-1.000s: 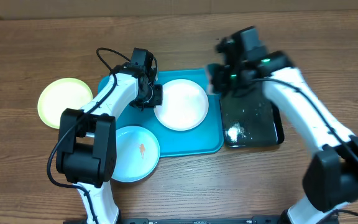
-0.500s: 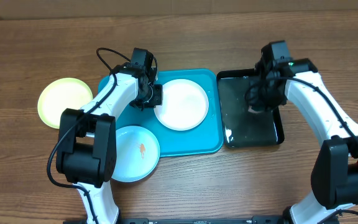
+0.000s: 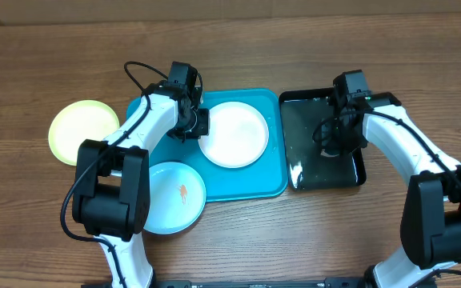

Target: Clean dirty plates on tray and stack at the side

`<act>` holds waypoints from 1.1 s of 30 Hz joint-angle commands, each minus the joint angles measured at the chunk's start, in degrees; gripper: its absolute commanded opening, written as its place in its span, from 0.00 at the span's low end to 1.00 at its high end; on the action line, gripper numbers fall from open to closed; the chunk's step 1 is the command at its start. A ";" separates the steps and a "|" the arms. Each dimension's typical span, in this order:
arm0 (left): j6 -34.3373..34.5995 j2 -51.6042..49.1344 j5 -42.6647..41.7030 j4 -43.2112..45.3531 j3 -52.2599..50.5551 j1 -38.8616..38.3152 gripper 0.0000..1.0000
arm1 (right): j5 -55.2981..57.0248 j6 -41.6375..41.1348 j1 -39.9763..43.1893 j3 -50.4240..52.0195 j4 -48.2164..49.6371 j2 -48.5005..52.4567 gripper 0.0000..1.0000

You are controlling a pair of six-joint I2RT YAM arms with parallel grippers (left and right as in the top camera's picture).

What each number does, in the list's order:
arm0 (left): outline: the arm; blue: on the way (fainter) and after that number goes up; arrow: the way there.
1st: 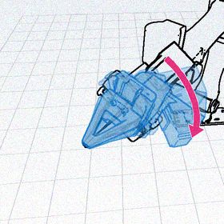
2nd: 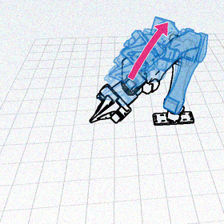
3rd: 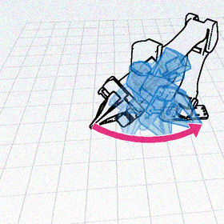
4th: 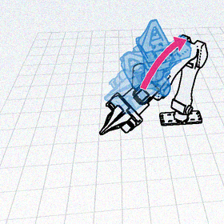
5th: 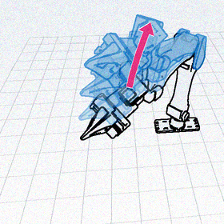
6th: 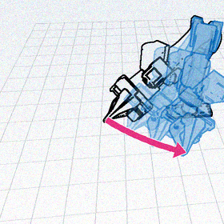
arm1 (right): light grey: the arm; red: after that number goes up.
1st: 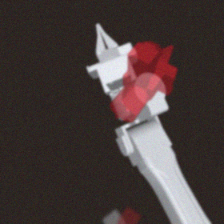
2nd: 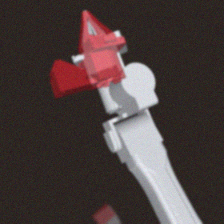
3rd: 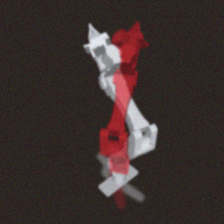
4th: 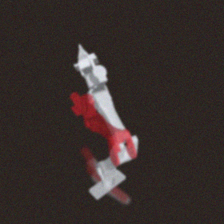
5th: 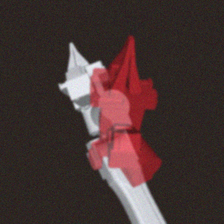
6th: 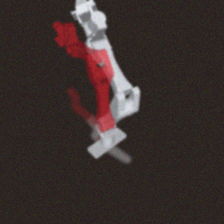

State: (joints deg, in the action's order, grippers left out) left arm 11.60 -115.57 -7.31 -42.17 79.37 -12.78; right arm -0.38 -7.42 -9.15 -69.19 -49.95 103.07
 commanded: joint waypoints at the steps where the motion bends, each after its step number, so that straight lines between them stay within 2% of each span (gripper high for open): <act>1: 0.22 -1.33 -0.17 0.07 0.00 -0.37 0.04 | 0.76 0.39 -0.33 0.55 0.42 -0.31 0.06; 15: 0.22 -1.33 -0.20 0.09 0.00 -0.37 0.04 | 0.74 0.37 -0.33 0.61 -0.85 -0.31 0.08; 22: 0.22 -1.33 -0.20 0.24 0.00 -0.37 0.04 | 0.11 0.35 -0.33 0.61 -1.70 -0.31 0.29; 25: 0.24 -1.33 -0.20 0.26 0.00 -0.37 0.04 | 0.09 0.31 -0.31 0.44 -1.70 -0.31 0.48; 26: 0.24 -1.33 -0.20 0.26 0.00 -0.37 0.04 | 0.11 0.24 -0.31 0.20 -1.75 -0.31 0.52; 30: 0.24 -1.33 -0.20 0.26 0.00 -0.39 0.04 | 0.13 0.15 0.42 -3.23 -3.23 -0.31 0.54; 33: 0.24 -1.33 -0.20 0.26 0.00 -0.37 0.05 | 0.39 0.17 1.64 -8.41 -5.70 -0.31 0.60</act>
State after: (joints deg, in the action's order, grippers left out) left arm 11.62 -115.57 -7.29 -42.13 79.37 -12.78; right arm -0.03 -7.38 -8.78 -72.12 -55.48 103.13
